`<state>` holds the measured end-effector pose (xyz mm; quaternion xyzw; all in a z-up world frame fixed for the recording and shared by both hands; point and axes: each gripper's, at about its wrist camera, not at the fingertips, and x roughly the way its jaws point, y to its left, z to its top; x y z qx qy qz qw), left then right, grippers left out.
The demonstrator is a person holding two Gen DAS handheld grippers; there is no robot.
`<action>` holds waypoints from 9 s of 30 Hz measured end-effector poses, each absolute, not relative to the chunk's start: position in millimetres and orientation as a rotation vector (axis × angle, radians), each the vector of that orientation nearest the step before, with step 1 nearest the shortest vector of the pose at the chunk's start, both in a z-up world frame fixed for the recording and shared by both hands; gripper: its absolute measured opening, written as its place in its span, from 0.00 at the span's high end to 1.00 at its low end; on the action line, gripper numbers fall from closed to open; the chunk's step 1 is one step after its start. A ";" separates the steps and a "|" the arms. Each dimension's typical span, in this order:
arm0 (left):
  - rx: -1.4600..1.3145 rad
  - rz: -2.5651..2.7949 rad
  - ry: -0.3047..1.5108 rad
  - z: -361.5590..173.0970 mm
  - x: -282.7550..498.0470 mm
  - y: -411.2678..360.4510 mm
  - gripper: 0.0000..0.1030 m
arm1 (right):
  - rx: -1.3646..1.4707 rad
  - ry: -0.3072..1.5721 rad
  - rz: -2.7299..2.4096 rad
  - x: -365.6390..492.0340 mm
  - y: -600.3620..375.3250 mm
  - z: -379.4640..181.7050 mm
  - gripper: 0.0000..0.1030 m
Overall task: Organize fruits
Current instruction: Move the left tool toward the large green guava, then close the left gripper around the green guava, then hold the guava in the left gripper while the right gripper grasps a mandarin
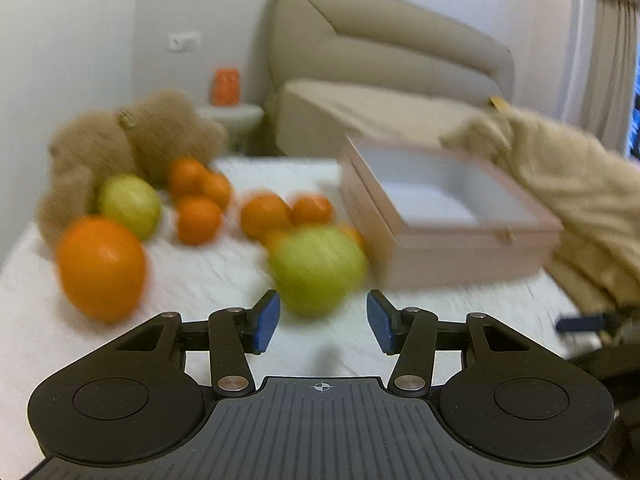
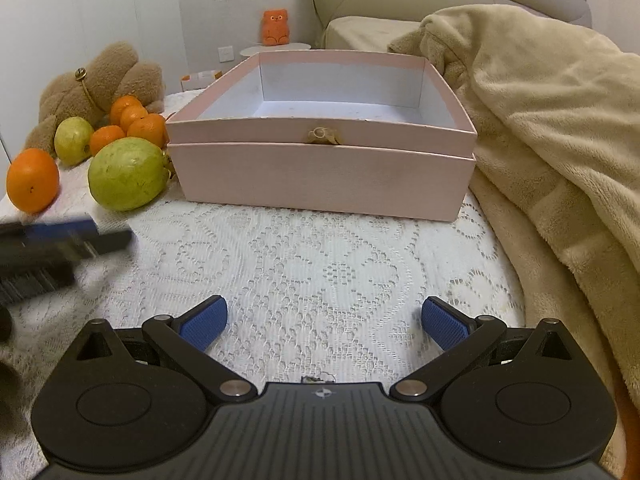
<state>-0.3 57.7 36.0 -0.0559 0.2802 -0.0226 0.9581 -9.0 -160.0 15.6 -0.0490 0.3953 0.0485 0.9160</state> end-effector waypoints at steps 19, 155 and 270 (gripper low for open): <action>-0.189 0.078 0.565 42.2 -1.4 104.1 0.49 | 0.104 0.728 0.005 58.2 -101.8 48.5 0.05; -0.325 -0.062 0.443 10.3 -30.2 158.3 0.33 | -0.627 0.499 0.224 18.8 -5.7 13.1 0.65; -0.086 -0.164 0.697 14.3 -15.6 72.7 0.36 | -0.145 0.696 0.376 6.7 -106.6 17.7 0.52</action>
